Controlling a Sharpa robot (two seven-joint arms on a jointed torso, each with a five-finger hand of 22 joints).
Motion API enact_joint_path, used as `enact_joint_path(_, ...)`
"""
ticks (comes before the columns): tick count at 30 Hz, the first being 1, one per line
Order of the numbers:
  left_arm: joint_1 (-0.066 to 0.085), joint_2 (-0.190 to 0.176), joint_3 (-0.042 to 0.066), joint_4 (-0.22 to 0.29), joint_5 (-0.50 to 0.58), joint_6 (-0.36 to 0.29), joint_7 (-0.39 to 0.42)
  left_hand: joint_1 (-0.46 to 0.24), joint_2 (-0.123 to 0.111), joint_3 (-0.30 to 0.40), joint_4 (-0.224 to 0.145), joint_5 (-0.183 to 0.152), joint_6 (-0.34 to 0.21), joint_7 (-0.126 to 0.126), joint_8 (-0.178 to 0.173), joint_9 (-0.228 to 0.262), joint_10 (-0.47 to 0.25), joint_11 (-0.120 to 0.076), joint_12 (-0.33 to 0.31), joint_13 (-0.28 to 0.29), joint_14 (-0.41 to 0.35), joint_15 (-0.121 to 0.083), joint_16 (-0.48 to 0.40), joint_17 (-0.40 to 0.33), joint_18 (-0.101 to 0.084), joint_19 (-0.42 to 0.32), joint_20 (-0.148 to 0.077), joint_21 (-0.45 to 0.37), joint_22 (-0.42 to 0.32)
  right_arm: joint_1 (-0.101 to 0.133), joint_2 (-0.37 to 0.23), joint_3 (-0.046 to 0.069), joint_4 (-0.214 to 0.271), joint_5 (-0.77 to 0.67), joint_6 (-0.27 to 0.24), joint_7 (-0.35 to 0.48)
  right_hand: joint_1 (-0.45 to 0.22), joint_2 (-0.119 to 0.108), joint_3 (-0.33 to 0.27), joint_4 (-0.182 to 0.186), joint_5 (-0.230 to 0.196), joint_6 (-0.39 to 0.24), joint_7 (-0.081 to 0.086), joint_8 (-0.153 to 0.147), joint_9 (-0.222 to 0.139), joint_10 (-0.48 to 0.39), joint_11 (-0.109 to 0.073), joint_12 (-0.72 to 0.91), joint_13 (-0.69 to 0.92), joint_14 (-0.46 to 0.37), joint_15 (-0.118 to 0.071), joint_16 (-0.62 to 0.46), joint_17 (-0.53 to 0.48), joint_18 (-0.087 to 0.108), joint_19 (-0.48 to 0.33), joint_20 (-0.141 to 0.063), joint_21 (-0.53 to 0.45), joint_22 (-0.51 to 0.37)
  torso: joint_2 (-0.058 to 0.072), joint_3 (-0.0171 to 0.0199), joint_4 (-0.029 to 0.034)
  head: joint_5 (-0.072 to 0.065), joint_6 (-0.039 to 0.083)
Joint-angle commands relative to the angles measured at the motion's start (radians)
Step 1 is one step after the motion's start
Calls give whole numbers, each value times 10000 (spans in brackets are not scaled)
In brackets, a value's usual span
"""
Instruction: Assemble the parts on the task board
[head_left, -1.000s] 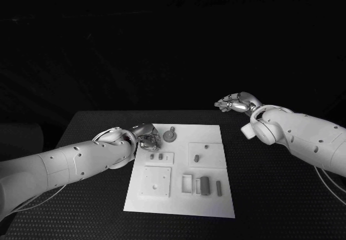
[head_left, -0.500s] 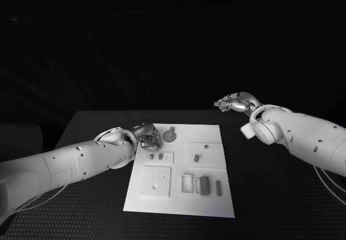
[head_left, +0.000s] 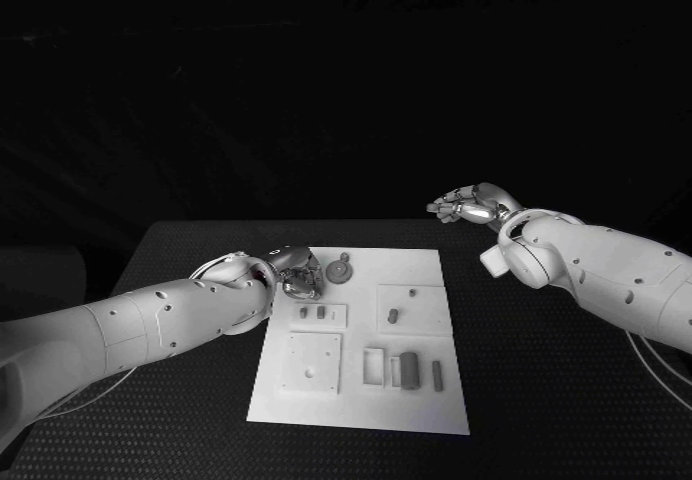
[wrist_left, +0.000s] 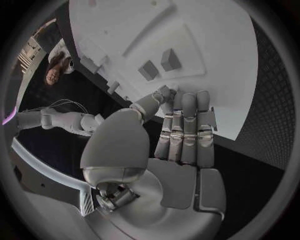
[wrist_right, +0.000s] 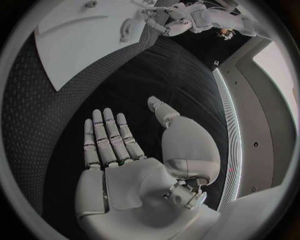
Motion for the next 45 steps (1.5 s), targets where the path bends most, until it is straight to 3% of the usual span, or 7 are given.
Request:
enact_joint_path(1,-88,127,-76,53,-87,567,62,-9,131,44,-12,66,47,1,53,-4,53,11,-38,-7,1,3,-36,16,250,22,-48,-51,20,-1,12,2,7,-6,97,111,102,-9,-14,27,1,-64,754,36,-7,69,-27,-46,-6,19,69,-65,-14,-113,22,-13,-50,16,1,2,2,-12,-9)
enact_joint_path(18,-94,306,-242,13,-113,632,95,-14,149,10,-23,51,91,-20,70,9,103,-6,-62,17,23,-10,-32,61,253,49,-59,-54,63,-1,6,2,17,-6,104,108,106,-12,-17,28,0,-67,755,42,-9,78,-28,-62,-6,12,71,-74,-22,-117,24,-15,-68,31,-2,-3,5,-11,-30)
enact_joint_path(33,-102,257,-245,-101,-6,615,-14,-69,-20,-171,-25,14,-129,67,-67,-33,-63,94,-259,11,-90,45,-116,139,237,-45,-22,-154,138,-1,1,2,5,-6,108,110,109,-11,-19,30,1,-69,755,46,-11,84,-28,-73,-6,9,74,-80,-28,-120,26,-16,-81,43,-4,-5,5,-34,-22)
enact_joint_path(45,-102,242,-244,-114,150,495,-12,19,-220,-300,-21,15,-1045,331,-537,-214,-536,301,-609,20,-137,169,-145,351,321,-29,89,-270,218,-2,2,2,-1,-6,108,110,110,-13,-22,31,0,-72,754,49,-13,88,-28,-82,-6,6,76,-85,-32,-122,27,-16,-91,51,-2,-5,6,-33,-14)
